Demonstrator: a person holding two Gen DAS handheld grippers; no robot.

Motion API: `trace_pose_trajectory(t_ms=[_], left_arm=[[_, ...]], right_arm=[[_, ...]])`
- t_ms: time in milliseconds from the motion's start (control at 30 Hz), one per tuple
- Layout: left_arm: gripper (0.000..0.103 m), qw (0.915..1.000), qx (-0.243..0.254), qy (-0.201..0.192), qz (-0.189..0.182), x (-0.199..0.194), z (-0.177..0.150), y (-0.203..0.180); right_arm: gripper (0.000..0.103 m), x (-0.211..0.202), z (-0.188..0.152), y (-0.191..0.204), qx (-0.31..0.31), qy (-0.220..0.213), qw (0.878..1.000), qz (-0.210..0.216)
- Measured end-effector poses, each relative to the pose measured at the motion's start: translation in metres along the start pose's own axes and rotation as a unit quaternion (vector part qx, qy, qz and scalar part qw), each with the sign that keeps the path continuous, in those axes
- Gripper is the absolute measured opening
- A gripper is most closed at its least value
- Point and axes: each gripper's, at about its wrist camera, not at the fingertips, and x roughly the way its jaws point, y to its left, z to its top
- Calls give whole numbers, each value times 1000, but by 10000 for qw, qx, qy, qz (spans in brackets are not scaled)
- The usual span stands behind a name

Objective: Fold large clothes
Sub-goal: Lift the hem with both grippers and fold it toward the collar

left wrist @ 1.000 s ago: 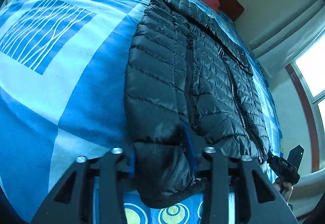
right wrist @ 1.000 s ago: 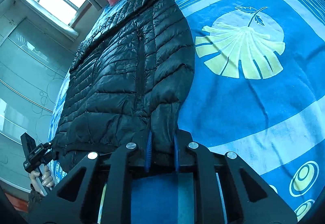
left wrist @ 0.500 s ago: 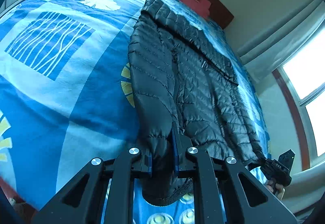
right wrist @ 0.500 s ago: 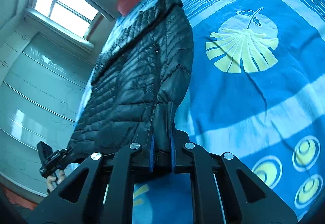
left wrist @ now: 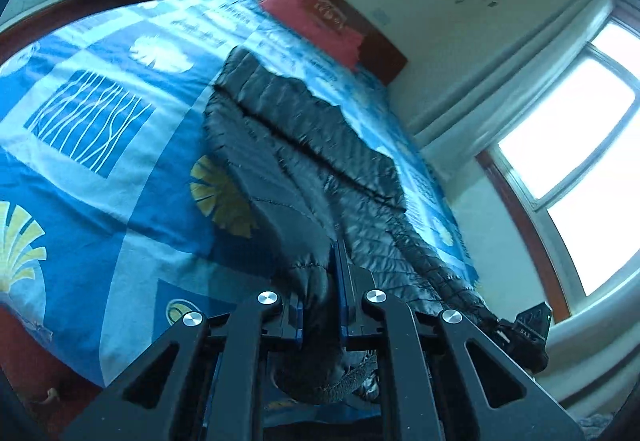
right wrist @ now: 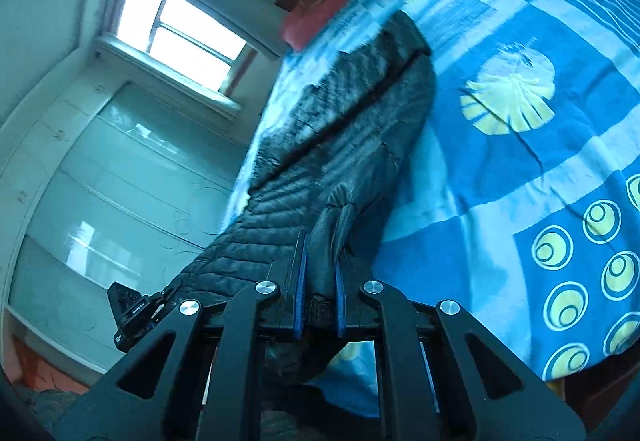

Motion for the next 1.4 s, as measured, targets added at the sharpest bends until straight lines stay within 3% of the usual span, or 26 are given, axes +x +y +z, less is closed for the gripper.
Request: trace_pose_trajectory(t_ms=[400, 667, 800, 1067, 1200, 1400], left_arm=[[10, 9992, -133, -289, -224, -35, 10, -5], [10, 9989, -129, -280, -360, -14, 44, -8], [10, 9988, -134, -318, -344, -1, 70, -6], [10, 9986, -224, -438, -214, 67, 154, 6], [10, 9993, -237, -286, -2, 122, 192, 20], [10, 9976, -651, 13, 242, 206, 236, 58]], right_arm=[[11, -18, 22, 11, 139, -257, 9984, 486], [11, 5, 52, 19, 65, -225, 9983, 535], [11, 22, 87, 21, -1, -394, 9972, 628], [11, 90, 186, 5, 174, -648, 9949, 748], [11, 149, 232, -15, 422, -551, 9957, 612], [11, 229, 281, -51, 761, -389, 9961, 233]])
